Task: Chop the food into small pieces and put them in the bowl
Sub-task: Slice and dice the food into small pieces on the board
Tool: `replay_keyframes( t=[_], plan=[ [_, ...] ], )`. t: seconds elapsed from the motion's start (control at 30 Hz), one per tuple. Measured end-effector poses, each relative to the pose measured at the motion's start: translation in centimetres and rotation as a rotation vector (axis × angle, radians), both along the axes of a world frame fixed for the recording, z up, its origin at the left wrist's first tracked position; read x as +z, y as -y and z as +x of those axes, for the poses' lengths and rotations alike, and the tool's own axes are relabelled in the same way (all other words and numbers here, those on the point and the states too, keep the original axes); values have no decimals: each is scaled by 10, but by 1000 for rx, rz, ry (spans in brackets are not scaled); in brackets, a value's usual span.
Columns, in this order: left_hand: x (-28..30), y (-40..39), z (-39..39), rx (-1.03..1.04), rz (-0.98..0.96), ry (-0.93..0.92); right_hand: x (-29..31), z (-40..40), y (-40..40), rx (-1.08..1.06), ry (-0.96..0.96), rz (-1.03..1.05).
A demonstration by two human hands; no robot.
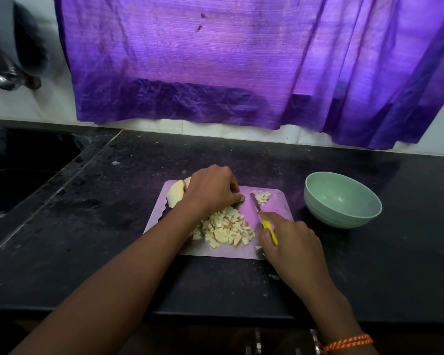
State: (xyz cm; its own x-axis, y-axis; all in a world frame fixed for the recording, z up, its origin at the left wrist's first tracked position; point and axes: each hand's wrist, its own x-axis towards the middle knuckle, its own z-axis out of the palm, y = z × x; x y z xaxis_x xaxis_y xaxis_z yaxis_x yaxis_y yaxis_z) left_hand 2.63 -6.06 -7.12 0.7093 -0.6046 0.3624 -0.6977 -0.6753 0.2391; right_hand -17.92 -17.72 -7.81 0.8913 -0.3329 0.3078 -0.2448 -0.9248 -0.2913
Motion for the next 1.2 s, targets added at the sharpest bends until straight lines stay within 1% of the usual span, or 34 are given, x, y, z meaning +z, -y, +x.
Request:
replay_keyframes(
  t=[0.1,0.2,0.33,0.57,0.7,0.83,0.97,1.2],
  plan=[
    [3,-3,0,0,-10,-24,-2,1,2,3,51,76],
    [5,-8,3,43,-56,-37,-2,7,1,0,118,122],
    [6,-12,7,68,-65,-26,0,21,0,46,74,97],
    [2,-9,7,33,-22,-29,-3,26,1,74,54,-6],
    [0,-7,7,27,-22,-38,5,34,2,88,-17,-28],
    [1,-5,5,16,19,-35,9,36,3,105,-44,-7],
    [1,-4,4,17,4,-13,1,30,3,119,-47,6],
    [0,-3,3,10,4,22,-8,2,17,119,4,109]
  ],
)
